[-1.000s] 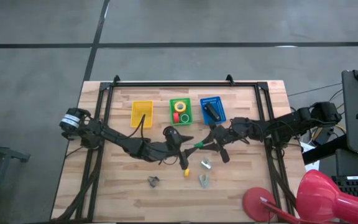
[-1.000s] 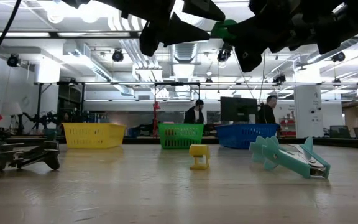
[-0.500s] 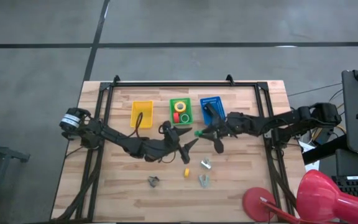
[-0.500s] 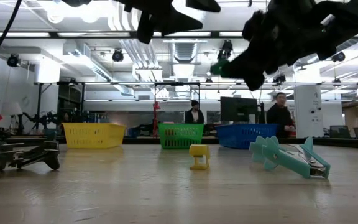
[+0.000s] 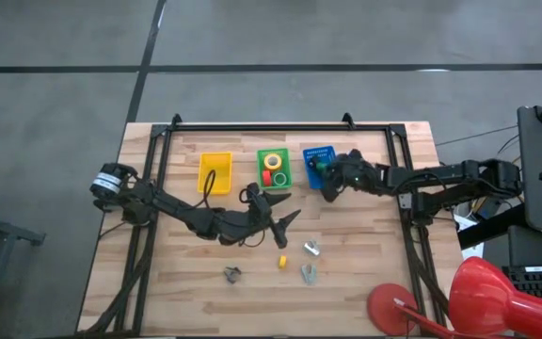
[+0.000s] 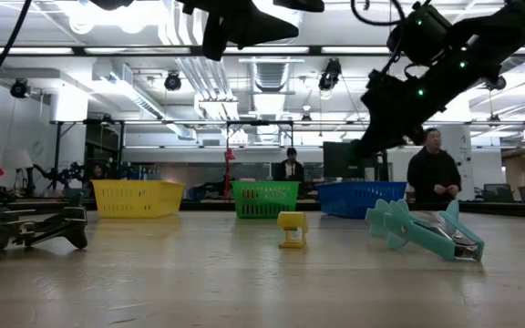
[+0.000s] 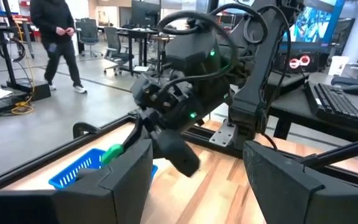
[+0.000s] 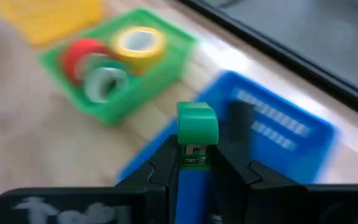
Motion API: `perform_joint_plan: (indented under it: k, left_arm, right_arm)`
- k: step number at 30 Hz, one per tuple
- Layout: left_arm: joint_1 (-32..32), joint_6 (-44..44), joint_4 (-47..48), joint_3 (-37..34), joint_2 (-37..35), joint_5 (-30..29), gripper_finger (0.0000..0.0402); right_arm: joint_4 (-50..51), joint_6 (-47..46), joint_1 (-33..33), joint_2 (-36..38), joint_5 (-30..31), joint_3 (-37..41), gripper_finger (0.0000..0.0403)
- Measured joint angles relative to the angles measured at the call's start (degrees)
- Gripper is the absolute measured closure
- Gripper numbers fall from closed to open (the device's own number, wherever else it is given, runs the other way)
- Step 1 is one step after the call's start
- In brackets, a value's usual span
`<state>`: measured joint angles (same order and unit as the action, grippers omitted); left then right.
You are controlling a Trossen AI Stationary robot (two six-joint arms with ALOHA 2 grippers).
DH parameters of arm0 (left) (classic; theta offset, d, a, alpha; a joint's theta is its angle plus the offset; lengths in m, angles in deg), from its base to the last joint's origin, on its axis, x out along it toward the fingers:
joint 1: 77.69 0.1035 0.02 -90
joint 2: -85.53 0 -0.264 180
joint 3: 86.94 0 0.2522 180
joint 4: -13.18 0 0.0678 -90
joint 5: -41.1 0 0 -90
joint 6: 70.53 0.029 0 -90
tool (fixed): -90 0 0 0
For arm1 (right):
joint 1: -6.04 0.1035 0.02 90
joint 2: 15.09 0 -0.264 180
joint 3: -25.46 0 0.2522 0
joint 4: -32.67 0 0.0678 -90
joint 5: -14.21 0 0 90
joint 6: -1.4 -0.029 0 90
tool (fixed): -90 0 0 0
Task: Pick and place Stapler, Stapler remover, tape
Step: Put the small green stapler into the blue bin
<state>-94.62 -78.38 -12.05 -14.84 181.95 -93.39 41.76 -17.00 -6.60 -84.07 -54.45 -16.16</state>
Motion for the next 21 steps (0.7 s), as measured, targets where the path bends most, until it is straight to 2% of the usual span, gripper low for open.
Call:
perform_joint_plan:
  k: [5, 21]
  left_arm:
    - [0.0, -0.9, 0.0, -0.1, 0.0, 0.0, 0.0149]
    - [0.0, -1.4, 0.2, -0.4, 0.0, 0.0, 0.0149]
  right_arm:
    - [3.9, -1.1, -1.4, -0.4, 4.2, 0.0, 0.0333]
    - [4.0, -0.4, -1.9, -0.5, 4.1, 0.8, 0.0329]
